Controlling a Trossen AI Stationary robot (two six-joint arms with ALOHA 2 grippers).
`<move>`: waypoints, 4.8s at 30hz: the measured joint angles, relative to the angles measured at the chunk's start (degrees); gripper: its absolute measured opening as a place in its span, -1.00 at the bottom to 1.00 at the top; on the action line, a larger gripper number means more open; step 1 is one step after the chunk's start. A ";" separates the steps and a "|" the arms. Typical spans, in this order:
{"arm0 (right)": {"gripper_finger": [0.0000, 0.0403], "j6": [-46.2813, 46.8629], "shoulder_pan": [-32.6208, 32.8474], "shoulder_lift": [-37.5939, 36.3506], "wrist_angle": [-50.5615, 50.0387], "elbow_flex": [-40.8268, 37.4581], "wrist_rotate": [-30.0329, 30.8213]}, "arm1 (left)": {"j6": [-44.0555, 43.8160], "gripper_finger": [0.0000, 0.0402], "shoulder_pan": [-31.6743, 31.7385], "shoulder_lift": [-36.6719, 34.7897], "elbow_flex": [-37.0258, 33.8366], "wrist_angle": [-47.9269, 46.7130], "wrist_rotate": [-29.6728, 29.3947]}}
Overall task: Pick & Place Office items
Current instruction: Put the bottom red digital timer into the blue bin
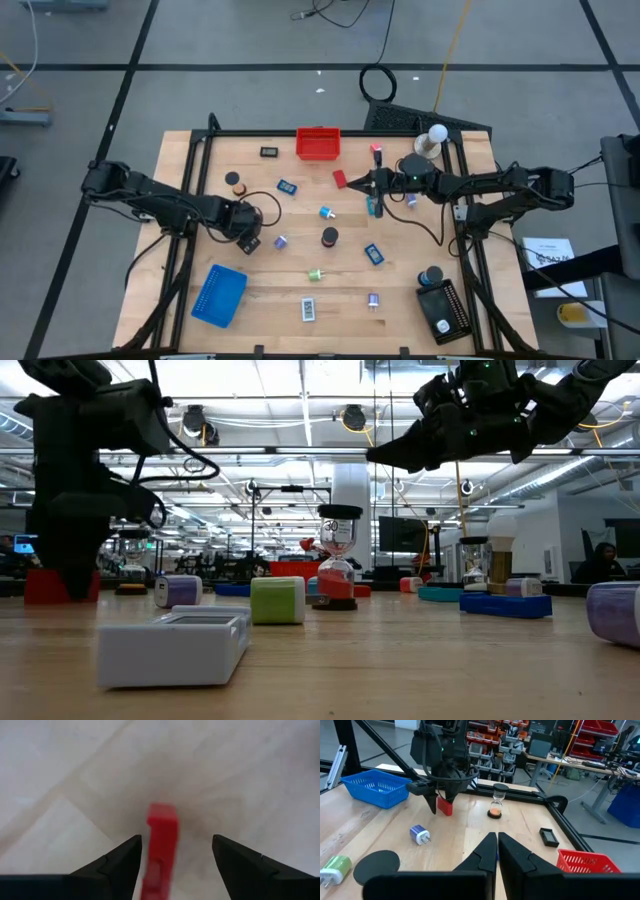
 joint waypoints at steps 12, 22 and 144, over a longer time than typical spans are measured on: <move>-0.96 0.17 0.00 0.00 -0.02 0.00 0.57 | -0.92 0.25 -0.39 -4.12 2.36 1.02 7.93; -0.96 0.17 0.00 0.00 -0.04 0.00 0.59 | -5.04 -0.07 -3.26 -4.16 2.36 1.13 7.52; -0.98 0.18 -0.02 -0.02 -0.07 0.00 0.61 | -70.18 -0.32 -51.40 13.73 16.43 -2.57 -0.58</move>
